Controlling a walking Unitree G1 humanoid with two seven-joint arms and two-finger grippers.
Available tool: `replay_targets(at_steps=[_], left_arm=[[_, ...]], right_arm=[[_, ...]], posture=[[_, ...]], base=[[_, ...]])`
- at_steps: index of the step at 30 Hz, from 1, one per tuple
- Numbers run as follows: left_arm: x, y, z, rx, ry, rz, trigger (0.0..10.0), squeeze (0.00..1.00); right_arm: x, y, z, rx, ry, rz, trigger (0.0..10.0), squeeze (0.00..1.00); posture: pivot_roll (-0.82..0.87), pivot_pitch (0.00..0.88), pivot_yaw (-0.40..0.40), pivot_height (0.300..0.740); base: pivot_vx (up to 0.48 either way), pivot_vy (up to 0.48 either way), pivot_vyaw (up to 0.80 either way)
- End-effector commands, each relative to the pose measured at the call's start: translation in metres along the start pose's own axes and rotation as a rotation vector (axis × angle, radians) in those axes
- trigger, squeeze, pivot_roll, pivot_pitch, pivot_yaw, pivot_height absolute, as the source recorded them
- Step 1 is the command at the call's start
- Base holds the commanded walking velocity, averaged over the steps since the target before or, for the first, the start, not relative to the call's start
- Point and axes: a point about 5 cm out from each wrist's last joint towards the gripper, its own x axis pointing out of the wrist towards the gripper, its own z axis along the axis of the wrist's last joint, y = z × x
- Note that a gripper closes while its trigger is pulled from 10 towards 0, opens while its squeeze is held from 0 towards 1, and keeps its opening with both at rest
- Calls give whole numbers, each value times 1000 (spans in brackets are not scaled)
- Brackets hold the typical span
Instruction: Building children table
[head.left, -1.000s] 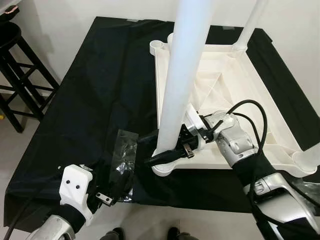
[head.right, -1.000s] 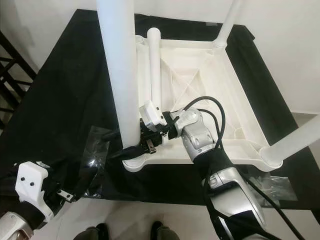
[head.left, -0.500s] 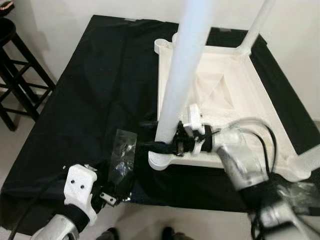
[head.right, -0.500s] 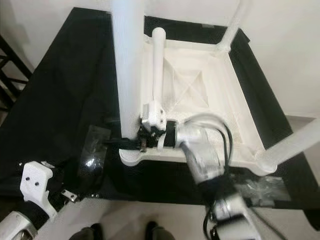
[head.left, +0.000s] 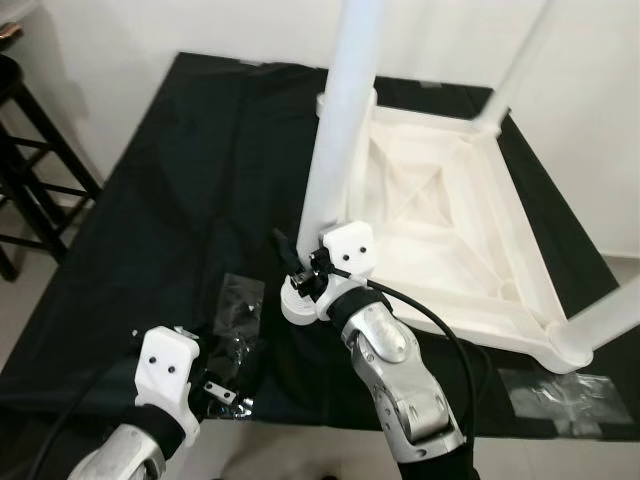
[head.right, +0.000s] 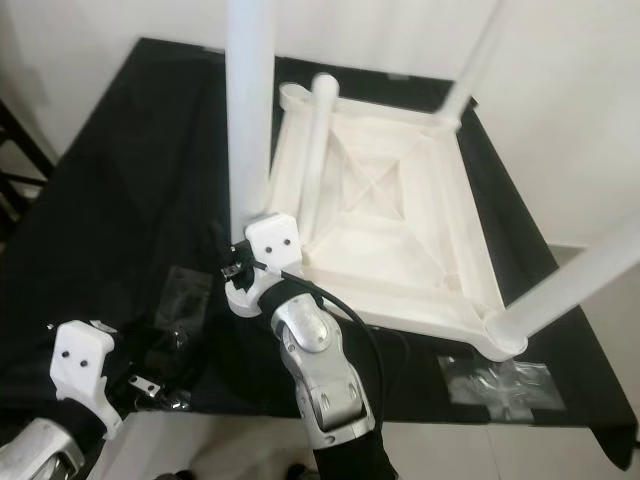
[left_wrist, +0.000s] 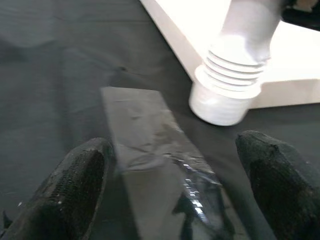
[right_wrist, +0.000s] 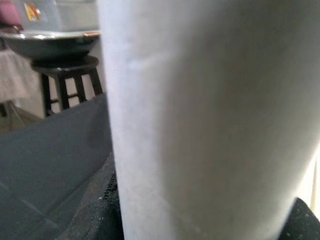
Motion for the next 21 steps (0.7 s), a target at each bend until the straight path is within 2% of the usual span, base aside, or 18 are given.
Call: replay_targets(at_steps=[1,9,14,17,19,21], left_arm=[[-1,2,-5,-7,17,19,10000,0],[11,19,-7,26,7,63,10000,0],[12,20,-10,20,10,64,10000,0],[14,22,-11,18,7,64,10000,0],[15,27,-10,34,4,72,10000,0],[16,29,-9,42,-1,77,10000,0]], right_arm=[[-19,-3,-60,37,307,-116,10000,0],[-10,-10,-56,42,282,-128,10000,0],[-8,-13,-54,43,268,-130,10000,0],[-12,-27,-43,92,210,-129,10000,0],[-18,-38,-43,113,218,-149,10000,0],[-22,-40,-44,134,222,-160,10000,0]], posture=[[106,159,-104,740],[99,117,-87,740],[93,110,-82,740],[86,104,-79,740],[83,103,-77,740],[83,103,-78,740]], base=[[0,0,0],[0,0,0],[0,0,0],[0,0,0],[0,0,0],[0,0,0]])
